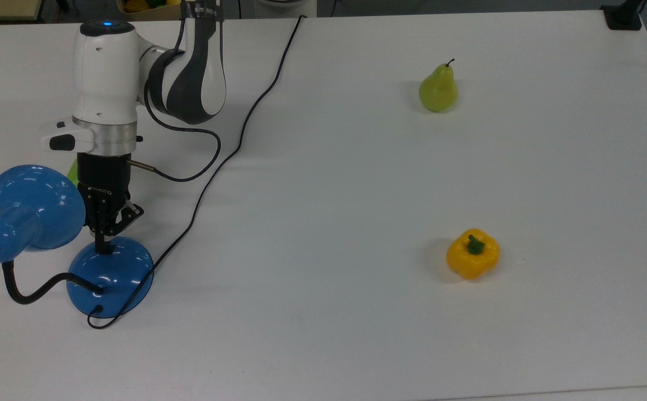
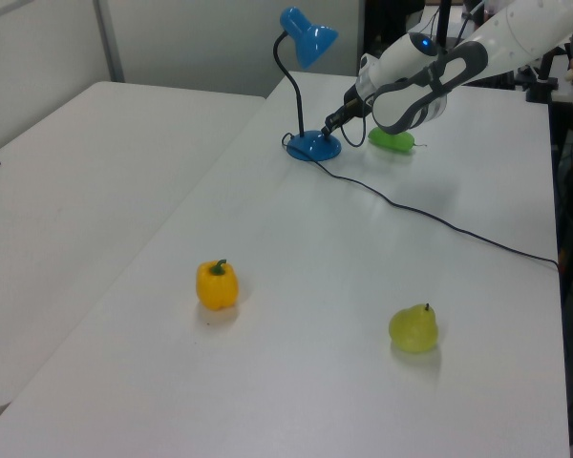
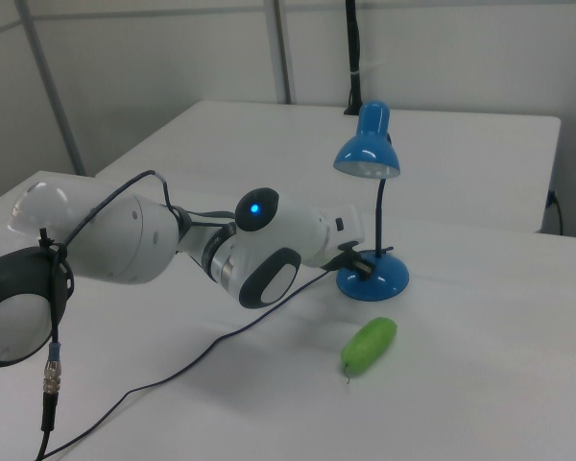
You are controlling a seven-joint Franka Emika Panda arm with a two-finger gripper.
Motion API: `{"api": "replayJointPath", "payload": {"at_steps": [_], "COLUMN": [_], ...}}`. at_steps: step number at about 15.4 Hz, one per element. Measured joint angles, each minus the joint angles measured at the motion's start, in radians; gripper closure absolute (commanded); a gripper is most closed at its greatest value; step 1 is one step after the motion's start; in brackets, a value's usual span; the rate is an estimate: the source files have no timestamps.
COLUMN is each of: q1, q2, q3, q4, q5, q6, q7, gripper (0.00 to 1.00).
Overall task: Turn on desk lamp
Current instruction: 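Press down on the lamp base switch with the gripper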
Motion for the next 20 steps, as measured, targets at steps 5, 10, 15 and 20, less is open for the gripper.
{"api": "replayJointPath", "payload": {"at_steps": [5,10,15,20], "q1": [0.0,0.0,0.0,0.0], "q2": [0.003,0.007,0.013,0.008], "q3": [0.0,0.0,0.001,0.001], "q4": [0.001,0.006,0.01,0.007], "q5": [0.0,0.0,0.0,0.0], "q6": [0.0,0.0,0.003,0.002], "q7": [0.0,0.0,0.0,0.0], "gripper": [1.0,1.0,1.0,1.0]}}
